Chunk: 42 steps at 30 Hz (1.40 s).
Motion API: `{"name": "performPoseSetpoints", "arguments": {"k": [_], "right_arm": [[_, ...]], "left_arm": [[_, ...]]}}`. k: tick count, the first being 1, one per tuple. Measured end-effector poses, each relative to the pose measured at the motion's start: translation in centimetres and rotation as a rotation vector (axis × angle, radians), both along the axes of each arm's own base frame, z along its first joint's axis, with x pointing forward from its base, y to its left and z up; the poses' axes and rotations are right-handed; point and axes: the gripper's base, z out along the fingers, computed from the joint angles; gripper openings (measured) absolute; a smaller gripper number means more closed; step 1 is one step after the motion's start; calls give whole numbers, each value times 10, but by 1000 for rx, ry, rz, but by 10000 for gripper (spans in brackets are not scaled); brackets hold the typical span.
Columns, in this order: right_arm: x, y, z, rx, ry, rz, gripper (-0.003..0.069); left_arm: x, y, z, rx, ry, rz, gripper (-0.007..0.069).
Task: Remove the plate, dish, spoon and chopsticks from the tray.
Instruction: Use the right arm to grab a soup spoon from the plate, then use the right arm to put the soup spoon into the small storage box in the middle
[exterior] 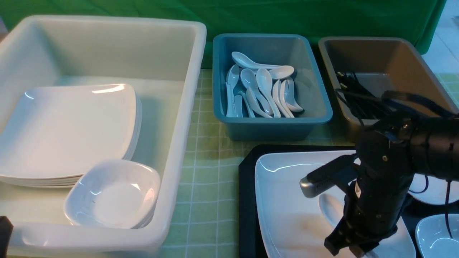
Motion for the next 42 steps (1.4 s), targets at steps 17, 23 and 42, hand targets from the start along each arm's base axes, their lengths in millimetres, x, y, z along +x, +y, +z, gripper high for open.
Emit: {"name": "performPoseSetpoints", "arguments": {"k": [17, 23, 42], "right_arm": [[59, 37, 145, 372, -581, 27, 121], [103, 42, 154, 419, -690, -17, 121], [199, 50, 56, 487, -818, -123, 272]], "left_arm": [[0, 0, 0, 0, 0, 0, 221], [0, 0, 0, -2, 0, 0, 221], [0, 0, 0, -2, 0, 0, 221]]}}
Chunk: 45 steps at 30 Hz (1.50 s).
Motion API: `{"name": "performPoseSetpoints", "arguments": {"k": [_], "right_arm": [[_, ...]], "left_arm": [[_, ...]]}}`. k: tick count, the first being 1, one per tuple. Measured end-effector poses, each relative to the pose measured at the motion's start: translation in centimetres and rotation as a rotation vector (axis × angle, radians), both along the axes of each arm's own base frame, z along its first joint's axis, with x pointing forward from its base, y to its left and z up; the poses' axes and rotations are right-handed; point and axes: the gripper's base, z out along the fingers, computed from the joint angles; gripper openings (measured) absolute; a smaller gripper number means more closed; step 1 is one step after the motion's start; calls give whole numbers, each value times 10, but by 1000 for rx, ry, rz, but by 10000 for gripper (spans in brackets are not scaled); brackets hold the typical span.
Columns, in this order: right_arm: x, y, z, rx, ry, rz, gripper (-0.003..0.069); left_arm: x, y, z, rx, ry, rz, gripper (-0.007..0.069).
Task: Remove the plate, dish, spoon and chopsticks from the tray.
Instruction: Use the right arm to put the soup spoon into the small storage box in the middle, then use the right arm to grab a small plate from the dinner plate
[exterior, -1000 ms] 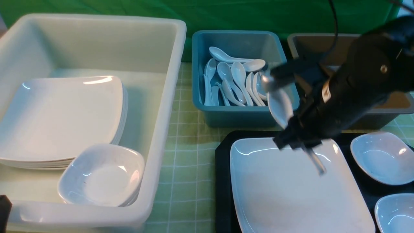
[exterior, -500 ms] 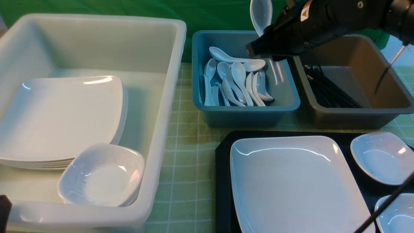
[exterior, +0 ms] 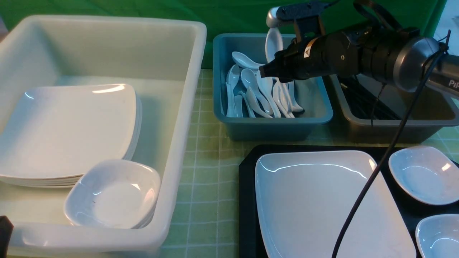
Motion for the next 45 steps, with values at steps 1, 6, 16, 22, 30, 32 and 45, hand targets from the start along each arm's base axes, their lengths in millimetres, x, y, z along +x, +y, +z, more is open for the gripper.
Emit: {"name": "performPoseSetpoints", "arguments": {"k": [1, 6, 16, 22, 30, 32, 45], "right_arm": [[0, 0, -1, 0, 1, 0, 294], [-1, -1, 2, -2, 4, -1, 369], [-34, -17, 71, -50, -16, 24, 361], [-74, -37, 122, -133, 1, 64, 176], [-133, -66, 168, -247, 90, 114, 23], [-151, -75, 175, -288, 145, 132, 20], [-226, -111, 191, -297, 161, 129, 20]], "left_arm": [[0, 0, 0, 0, 0, 0, 221], [0, 0, 0, 2, 0, 0, 221], [0, 0, 0, 2, 0, 0, 221], [0, 0, 0, 2, 0, 0, 221], [0, 0, 0, 0, 0, 0, 221], [0, 0, 0, 0, 0, 0, 221], [0, 0, 0, 0, 0, 0, 221]]}}
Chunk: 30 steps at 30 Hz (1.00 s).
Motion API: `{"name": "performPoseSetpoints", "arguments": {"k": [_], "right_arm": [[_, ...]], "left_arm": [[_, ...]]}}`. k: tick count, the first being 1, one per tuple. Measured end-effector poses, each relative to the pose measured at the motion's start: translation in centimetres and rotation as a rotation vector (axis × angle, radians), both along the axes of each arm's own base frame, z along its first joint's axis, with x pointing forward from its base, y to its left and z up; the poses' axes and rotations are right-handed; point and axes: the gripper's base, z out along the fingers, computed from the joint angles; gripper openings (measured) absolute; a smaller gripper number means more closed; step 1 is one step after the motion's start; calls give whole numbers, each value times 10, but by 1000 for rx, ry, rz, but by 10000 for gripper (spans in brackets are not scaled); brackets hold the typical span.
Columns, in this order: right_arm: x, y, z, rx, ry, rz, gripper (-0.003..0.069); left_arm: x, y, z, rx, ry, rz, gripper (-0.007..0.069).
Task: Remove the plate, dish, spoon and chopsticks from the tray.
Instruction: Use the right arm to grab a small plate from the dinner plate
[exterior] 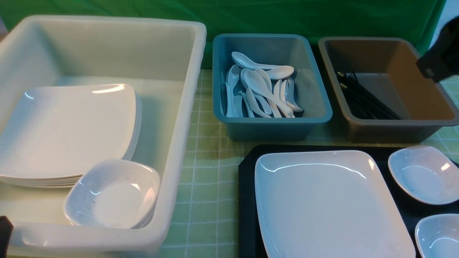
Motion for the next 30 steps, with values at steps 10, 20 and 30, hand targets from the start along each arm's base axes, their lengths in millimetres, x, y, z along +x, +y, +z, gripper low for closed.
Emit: {"name": "performPoseSetpoints", "arguments": {"k": [10, 20, 30], "right_arm": [[-77, -37, -19, 18, -30, -4, 38], [-133, -63, -68, 95, -121, -32, 50], [-155, -73, -95, 169, -225, -44, 67]], "left_arm": [[0, 0, 0, 2, 0, 0, 221], [0, 0, 0, 2, 1, 0, 221], [0, 0, 0, 2, 1, 0, 221]]}}
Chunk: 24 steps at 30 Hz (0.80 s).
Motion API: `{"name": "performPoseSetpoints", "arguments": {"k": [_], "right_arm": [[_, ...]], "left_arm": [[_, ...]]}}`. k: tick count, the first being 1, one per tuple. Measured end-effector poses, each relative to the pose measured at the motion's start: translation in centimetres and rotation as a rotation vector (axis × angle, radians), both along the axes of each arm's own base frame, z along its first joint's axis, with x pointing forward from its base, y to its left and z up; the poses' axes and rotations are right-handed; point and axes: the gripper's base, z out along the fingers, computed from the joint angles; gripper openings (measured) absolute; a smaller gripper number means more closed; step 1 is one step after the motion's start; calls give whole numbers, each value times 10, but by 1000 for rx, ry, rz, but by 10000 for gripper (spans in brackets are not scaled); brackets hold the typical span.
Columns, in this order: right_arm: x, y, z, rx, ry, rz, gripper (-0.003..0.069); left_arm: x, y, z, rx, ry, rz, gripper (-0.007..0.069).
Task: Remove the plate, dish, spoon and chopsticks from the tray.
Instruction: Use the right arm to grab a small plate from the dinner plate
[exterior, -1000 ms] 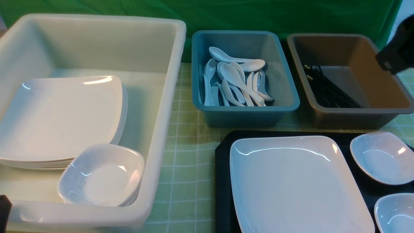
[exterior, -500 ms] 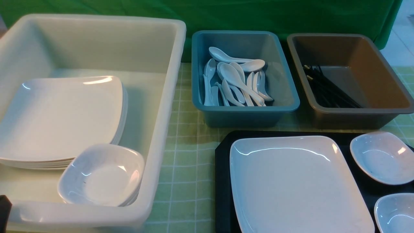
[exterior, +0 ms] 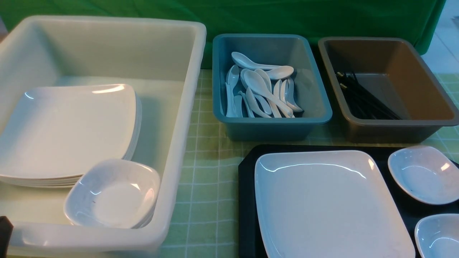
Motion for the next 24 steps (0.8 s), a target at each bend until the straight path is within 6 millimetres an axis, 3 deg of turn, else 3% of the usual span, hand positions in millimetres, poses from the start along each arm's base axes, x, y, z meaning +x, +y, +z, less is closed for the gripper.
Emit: {"name": "performPoseSetpoints", "arguments": {"k": [20, 22, 24], "right_arm": [[1, 1, -1, 16, -32, 2, 73], [1, 1, -1, 17, -32, 1, 73], [1, 1, -1, 17, -32, 1, 73]], "left_arm": [[0, 0, 0, -14, -3, 0, 221], [0, -1, 2, -185, -27, -5, 221], [0, -3, 3, -472, -52, -12, 221]]}}
